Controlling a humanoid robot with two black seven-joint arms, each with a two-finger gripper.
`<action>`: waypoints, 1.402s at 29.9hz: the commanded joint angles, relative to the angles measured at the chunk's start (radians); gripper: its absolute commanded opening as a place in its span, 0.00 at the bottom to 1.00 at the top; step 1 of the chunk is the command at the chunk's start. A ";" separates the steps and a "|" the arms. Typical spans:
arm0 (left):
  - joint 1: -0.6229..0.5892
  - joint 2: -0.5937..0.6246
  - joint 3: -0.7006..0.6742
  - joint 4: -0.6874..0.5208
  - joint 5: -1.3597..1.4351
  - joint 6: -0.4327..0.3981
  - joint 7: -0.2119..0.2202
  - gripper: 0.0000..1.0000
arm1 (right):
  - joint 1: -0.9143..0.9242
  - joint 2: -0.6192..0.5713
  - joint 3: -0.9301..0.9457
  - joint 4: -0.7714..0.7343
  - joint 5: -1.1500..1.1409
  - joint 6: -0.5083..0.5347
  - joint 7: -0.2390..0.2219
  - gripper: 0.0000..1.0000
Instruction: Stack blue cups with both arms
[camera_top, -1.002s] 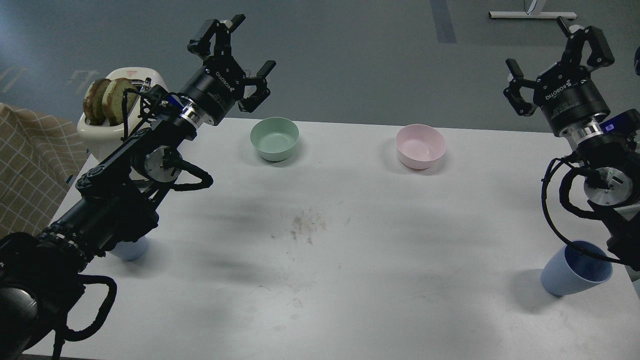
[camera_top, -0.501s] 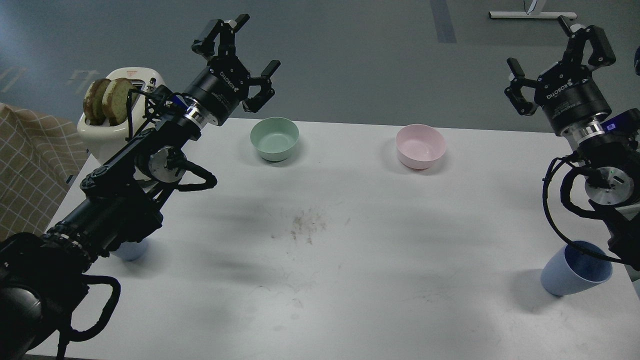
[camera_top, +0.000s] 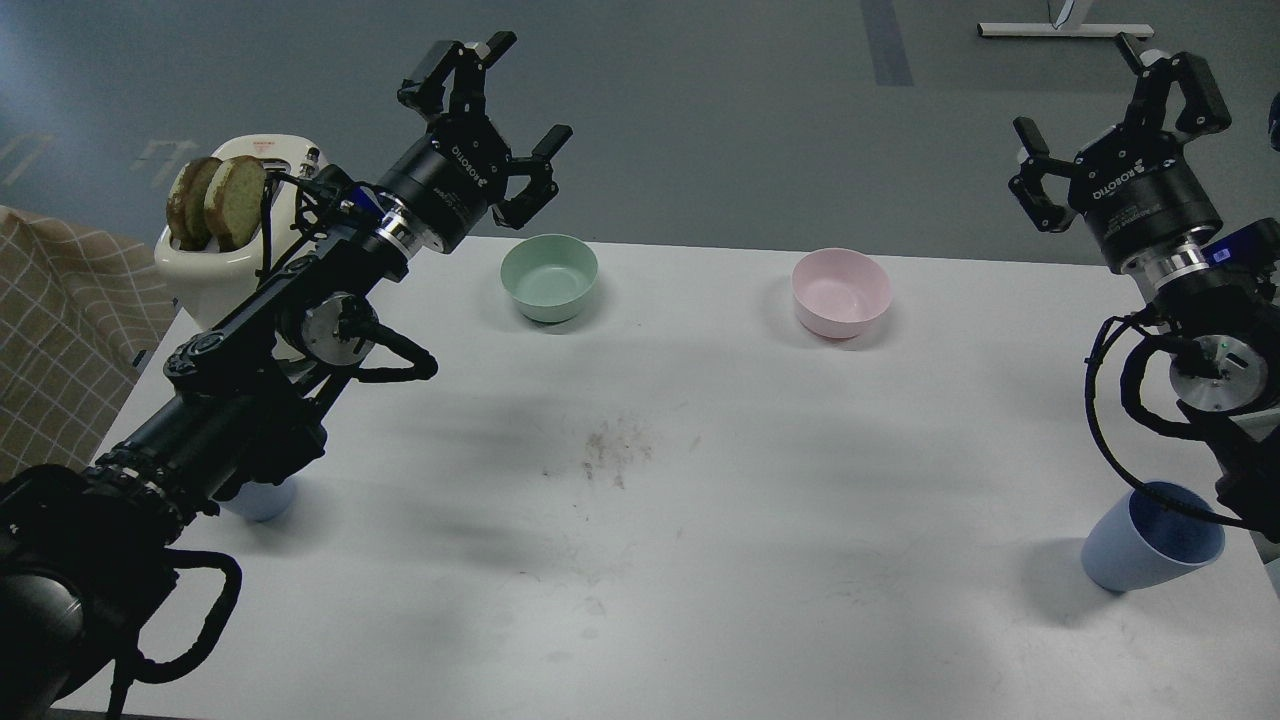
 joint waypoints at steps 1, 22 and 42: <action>0.003 -0.001 -0.001 -0.003 0.003 0.000 -0.001 1.00 | -0.001 0.001 0.000 0.000 0.000 0.000 0.000 1.00; 0.002 0.012 0.002 -0.025 0.043 0.001 0.002 1.00 | 0.001 0.002 0.000 0.003 -0.001 0.000 0.000 1.00; 0.015 0.284 0.025 -0.285 0.338 0.000 0.008 1.00 | 0.002 -0.009 0.000 0.009 -0.001 0.000 0.000 1.00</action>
